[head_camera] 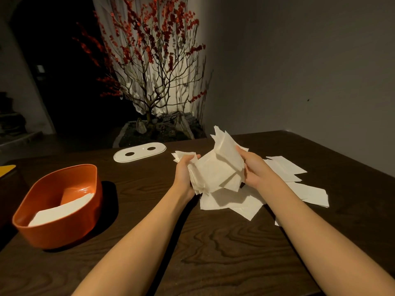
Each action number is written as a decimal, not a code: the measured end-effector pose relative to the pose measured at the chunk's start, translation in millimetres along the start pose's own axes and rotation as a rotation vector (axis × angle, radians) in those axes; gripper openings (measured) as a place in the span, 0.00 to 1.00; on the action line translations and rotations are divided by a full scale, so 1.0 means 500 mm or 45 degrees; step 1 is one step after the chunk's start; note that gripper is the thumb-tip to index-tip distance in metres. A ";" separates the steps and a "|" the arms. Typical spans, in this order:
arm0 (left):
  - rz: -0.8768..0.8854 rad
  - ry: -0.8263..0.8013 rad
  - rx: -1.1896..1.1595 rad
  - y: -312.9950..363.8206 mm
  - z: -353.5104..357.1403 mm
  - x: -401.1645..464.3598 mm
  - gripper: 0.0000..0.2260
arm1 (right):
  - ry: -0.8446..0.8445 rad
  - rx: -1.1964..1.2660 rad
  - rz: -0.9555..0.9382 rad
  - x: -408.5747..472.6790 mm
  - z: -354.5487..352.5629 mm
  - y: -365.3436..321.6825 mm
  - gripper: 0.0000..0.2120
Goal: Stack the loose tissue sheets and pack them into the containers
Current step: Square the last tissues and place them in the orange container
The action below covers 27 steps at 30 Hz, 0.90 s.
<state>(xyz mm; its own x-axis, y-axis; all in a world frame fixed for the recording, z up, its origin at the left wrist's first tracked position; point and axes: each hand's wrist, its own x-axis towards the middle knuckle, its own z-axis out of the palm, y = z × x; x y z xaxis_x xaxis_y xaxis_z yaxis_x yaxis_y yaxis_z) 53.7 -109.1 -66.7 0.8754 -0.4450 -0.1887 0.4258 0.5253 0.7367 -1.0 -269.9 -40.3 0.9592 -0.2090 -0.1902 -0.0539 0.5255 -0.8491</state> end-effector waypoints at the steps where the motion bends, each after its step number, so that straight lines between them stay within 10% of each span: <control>1: -0.023 -0.036 -0.013 0.001 0.001 -0.001 0.11 | -0.032 0.046 0.018 -0.001 -0.001 0.003 0.13; 15: -0.156 -0.060 0.132 0.008 0.030 -0.027 0.08 | 0.105 -0.099 0.197 -0.015 0.014 0.012 0.11; 22: 0.927 0.313 1.283 -0.003 0.041 -0.028 0.06 | 0.417 -0.341 -0.057 0.009 0.021 0.022 0.22; 27: 1.092 0.297 1.659 -0.019 0.052 -0.017 0.08 | 0.440 -0.508 -0.225 0.006 0.036 0.033 0.21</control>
<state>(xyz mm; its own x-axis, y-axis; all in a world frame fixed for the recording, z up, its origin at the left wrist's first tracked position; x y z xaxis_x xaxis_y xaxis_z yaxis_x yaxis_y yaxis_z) 36.3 -129.3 -55.3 0.8100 -0.1733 0.5603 -0.5692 -0.4622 0.6800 5.9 -247.1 -46.3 0.8198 -0.5595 -0.1216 -0.0658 0.1190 -0.9907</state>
